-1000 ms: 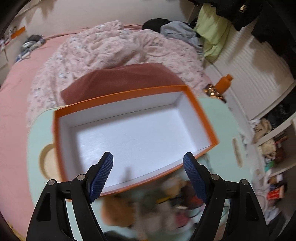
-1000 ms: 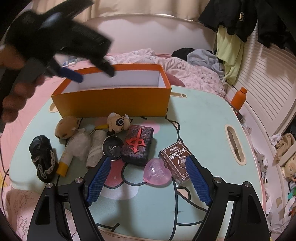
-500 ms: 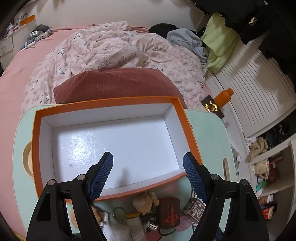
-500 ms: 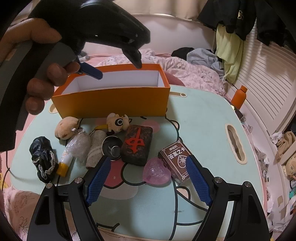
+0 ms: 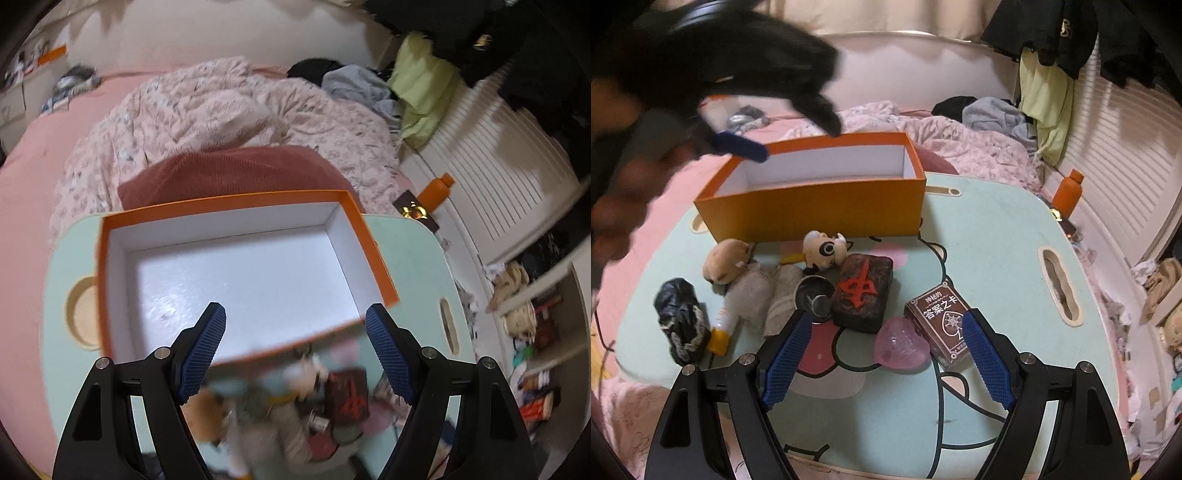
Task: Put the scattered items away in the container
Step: 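Pull both tools back from the box toward the items on the table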
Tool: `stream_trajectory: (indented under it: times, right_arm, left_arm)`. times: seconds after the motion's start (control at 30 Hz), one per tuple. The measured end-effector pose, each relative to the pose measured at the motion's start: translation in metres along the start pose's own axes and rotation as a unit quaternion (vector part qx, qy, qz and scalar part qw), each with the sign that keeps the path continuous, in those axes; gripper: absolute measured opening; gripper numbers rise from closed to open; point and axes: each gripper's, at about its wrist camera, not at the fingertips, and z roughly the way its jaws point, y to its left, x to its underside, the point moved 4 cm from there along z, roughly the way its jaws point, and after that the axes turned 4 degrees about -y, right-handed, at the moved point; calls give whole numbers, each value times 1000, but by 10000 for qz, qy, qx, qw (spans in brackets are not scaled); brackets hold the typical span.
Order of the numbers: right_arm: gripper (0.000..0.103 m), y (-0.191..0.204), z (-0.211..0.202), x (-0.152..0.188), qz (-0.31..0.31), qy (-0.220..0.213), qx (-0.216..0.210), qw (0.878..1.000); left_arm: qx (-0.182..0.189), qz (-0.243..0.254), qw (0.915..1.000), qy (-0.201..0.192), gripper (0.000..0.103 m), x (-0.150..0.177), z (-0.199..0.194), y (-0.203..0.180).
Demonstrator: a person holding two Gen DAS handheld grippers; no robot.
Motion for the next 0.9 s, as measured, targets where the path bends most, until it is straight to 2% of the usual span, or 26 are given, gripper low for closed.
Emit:
stream_trajectory:
  times: [0.13, 0.23, 0.37, 0.43, 0.5, 0.67, 0.8, 0.9]
  right_arm:
    - [84, -8, -2, 6, 210, 210, -347, 9990]
    - [84, -12, -2, 15, 130, 432, -461, 9979]
    - [84, -14, 1, 36, 26, 792, -532, 9954]
    - [84, -14, 4, 45, -21, 935, -496, 9944]
    - [84, -14, 6, 51, -47, 1038, -495, 9934]
    - [88, -13, 8, 53, -117, 1062, -467, 9932]
    - [93, -12, 10, 55, -206, 1084, -379, 9932]
    - [101, -12, 15, 56, -277, 1185, -238, 9923]
  left_arm:
    - [42, 117, 9996, -268, 78, 33, -36, 12]
    - [260, -90, 9982, -534, 78, 71, -53, 29]
    - [90, -398, 9979, -499, 78, 129, -59, 54]
    - [83, -318, 9981, -517, 78, 154, -65, 59]
    - [-104, -182, 9983, -535, 78, 171, -68, 61]
    - [-809, 387, 9955, -313, 78, 186, -51, 57]
    - [-907, 170, 9957, -113, 78, 188, -33, 66]
    - [-1027, 184, 9944, -172, 82, 189, -31, 68]
